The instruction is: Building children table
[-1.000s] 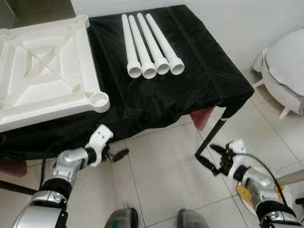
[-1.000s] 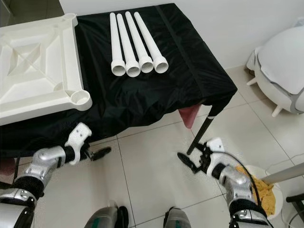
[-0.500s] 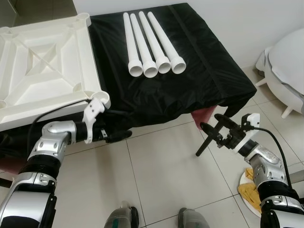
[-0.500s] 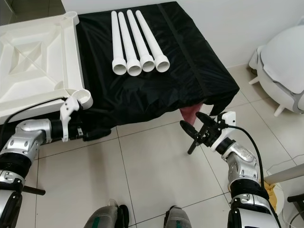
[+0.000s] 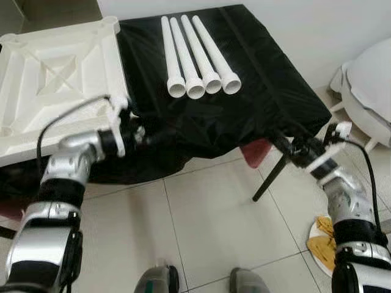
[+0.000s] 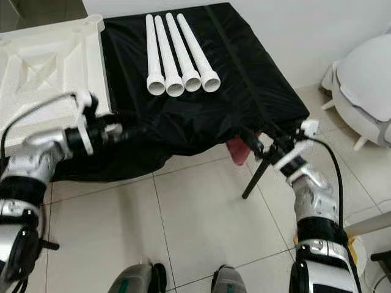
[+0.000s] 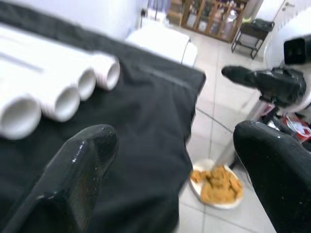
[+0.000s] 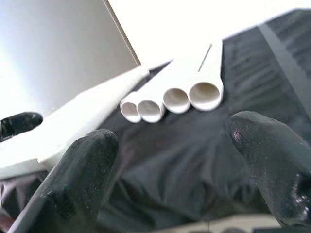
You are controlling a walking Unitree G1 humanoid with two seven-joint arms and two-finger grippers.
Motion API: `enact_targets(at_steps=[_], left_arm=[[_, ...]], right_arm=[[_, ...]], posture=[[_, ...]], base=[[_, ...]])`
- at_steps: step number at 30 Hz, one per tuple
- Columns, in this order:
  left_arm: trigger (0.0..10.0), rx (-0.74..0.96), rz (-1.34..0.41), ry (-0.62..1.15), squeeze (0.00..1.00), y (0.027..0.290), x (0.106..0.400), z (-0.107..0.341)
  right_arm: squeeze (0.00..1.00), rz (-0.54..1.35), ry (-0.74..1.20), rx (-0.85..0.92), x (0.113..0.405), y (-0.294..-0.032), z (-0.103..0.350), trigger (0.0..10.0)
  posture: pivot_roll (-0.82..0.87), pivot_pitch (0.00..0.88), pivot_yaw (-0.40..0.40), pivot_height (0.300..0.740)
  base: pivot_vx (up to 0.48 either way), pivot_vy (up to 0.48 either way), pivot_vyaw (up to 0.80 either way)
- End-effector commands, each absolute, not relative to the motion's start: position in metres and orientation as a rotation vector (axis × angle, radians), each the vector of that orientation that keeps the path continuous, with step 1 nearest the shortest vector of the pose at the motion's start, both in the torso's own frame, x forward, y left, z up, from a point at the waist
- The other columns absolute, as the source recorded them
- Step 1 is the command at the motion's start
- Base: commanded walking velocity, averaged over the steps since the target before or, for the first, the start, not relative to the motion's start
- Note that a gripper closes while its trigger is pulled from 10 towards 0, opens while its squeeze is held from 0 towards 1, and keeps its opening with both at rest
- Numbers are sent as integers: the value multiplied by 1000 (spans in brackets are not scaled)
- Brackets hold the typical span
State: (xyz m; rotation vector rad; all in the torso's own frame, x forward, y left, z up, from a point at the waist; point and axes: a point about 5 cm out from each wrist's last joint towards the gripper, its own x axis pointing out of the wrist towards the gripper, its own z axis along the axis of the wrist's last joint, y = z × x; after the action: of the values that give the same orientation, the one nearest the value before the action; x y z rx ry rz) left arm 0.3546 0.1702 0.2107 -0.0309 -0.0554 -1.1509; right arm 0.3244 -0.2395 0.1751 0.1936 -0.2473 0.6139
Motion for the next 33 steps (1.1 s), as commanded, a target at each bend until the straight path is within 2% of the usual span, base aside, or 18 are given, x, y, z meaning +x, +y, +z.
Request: enact_targets(at_steps=[1,5,6,7,8,9,10,12,13,18,23,33], left_arm=[[10000,-58,-1131,-22,0,176,353,203],[10000,-92,-1012,-6,0,175,362,206],[10000,-102,-884,-5,0,174,372,206],[10000,-102,-884,-5,0,174,372,206],[10000,-129,-786,10,0,171,380,205],[10000,-129,-786,10,0,171,380,205],[10000,-141,-707,28,0,168,385,202],[10000,-141,-707,28,0,168,385,202],[10000,-151,-631,46,0,165,389,198],[10000,-190,-498,69,0,159,396,194],[10000,-279,-465,45,0,159,400,203],[10000,-175,-329,-98,0,156,406,224]], right_arm=[[0,601,-229,208,322,-239,169,10000],[0,567,-200,214,325,-237,167,10000],[0,523,-183,228,330,-234,168,10000],[0,523,-183,228,330,-234,168,10000],[0,493,-171,251,334,-231,169,10000],[0,493,-171,251,334,-231,169,10000],[0,493,-162,284,336,-227,171,10000],[0,493,-162,284,336,-227,171,10000],[0,501,-160,289,337,-220,172,10000],[0,496,-198,297,338,-211,184,10000],[0,440,-243,274,342,-210,195,10000],[0,304,-238,291,347,-208,204,10000]], posture=[[-29,81,70,740],[-27,75,69,740],[-26,72,67,740],[-26,72,67,740],[-25,72,64,740],[-25,72,64,740],[-24,69,63,740],[-24,69,63,740],[-23,66,62,740],[-23,65,62,740],[-27,69,64,740],[-43,87,63,740]], base=[[0,0,0],[0,0,0],[0,0,0],[0,0,0],[0,0,0],[0,0,0],[0,0,0],[0,0,0],[0,0,0],[0,0,0],[0,0,0],[0,0,0]])
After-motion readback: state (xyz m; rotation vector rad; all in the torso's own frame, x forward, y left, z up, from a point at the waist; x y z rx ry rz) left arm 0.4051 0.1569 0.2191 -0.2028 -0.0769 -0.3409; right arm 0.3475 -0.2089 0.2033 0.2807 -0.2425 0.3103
